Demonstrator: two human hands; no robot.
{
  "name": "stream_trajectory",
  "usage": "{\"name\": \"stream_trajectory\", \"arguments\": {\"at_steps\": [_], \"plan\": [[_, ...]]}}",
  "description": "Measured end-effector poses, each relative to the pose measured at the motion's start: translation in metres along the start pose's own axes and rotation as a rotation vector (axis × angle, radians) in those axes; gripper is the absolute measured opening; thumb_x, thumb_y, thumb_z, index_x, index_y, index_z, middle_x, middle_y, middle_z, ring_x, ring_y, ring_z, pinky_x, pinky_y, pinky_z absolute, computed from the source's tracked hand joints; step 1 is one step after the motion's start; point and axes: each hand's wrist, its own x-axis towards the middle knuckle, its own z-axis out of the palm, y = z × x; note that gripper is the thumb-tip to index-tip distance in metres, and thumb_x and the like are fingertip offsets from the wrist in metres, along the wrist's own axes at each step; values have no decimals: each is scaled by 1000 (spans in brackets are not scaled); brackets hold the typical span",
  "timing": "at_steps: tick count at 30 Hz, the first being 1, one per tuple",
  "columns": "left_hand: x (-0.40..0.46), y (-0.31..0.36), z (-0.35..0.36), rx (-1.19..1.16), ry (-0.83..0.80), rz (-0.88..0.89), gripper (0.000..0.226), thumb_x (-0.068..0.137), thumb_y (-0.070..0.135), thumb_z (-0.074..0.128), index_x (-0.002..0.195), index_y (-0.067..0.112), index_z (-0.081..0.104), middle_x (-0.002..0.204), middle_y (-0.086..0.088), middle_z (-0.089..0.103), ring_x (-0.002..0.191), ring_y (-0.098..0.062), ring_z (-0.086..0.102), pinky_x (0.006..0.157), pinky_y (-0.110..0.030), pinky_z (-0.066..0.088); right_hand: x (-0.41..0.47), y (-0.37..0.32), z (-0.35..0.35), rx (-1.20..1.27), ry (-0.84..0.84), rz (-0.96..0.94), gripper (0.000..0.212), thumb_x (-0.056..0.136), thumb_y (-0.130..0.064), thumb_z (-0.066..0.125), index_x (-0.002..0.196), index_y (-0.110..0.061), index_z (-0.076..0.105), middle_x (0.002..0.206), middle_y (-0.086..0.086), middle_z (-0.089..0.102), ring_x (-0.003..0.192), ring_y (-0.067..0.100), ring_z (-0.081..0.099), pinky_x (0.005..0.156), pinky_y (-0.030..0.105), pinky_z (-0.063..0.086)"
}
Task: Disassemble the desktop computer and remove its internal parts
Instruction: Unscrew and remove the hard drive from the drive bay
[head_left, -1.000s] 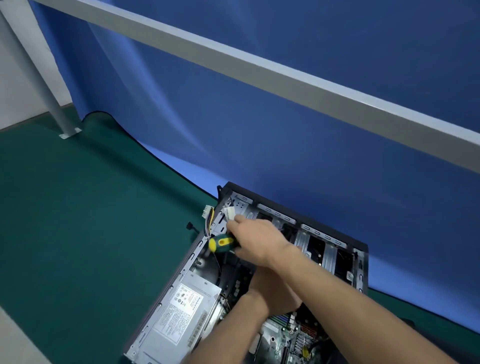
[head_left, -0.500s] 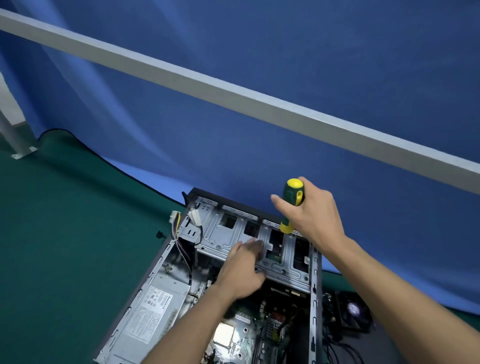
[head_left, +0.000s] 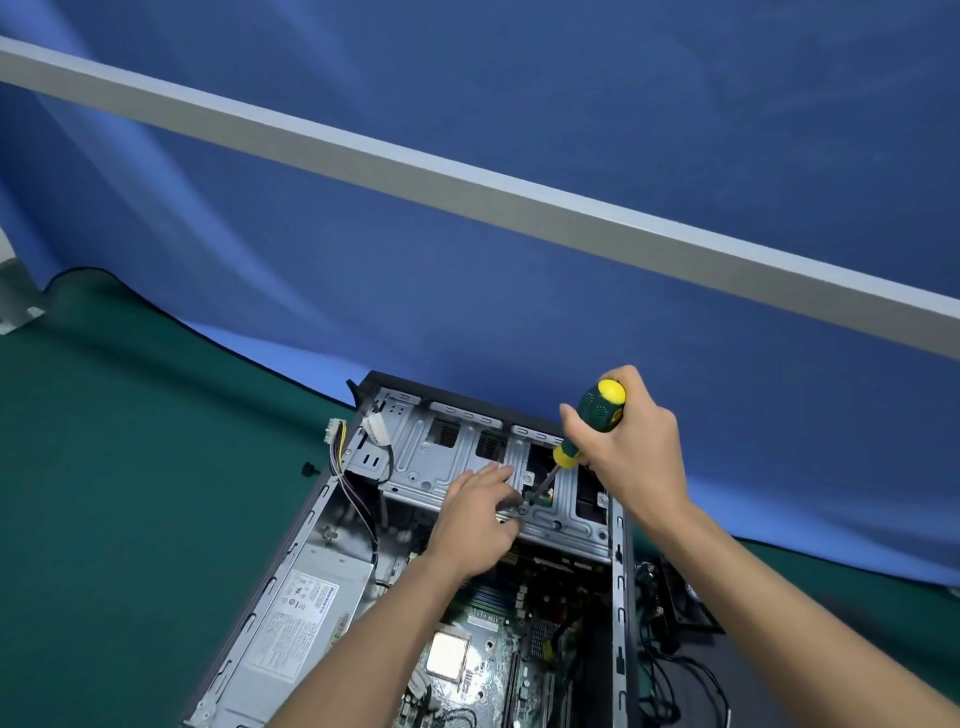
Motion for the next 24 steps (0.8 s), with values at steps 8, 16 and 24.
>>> {"name": "stream_trajectory", "arguments": {"at_steps": [8,16,24], "plan": [[-1,0,1,7,18,13,18,84,25,64,101,22,66,146,10,40,139,-5,23,111,-19,-1,-2,0,5,38,-15,23,30,82,-35,69,84,-23,42,63,1,60,62,27,65,55,42,51],[-4,0,2,26,42,27,22,84,26,63,106,25,65,146,12,39,138,-4,23,112,-20,-1,-3,4,8,49,-5,66,30,82,-37,68,84,-24,41,65,2,62,62,27,66,58,44,53],[3,5,4,30,46,-32,24,87,42,60,105,30,68,144,14,40,135,-8,24,107,-24,8,-3,1,9,37,-7,67,33,79,-42,71,84,-28,41,63,1,60,61,26,64,58,42,53]]}}
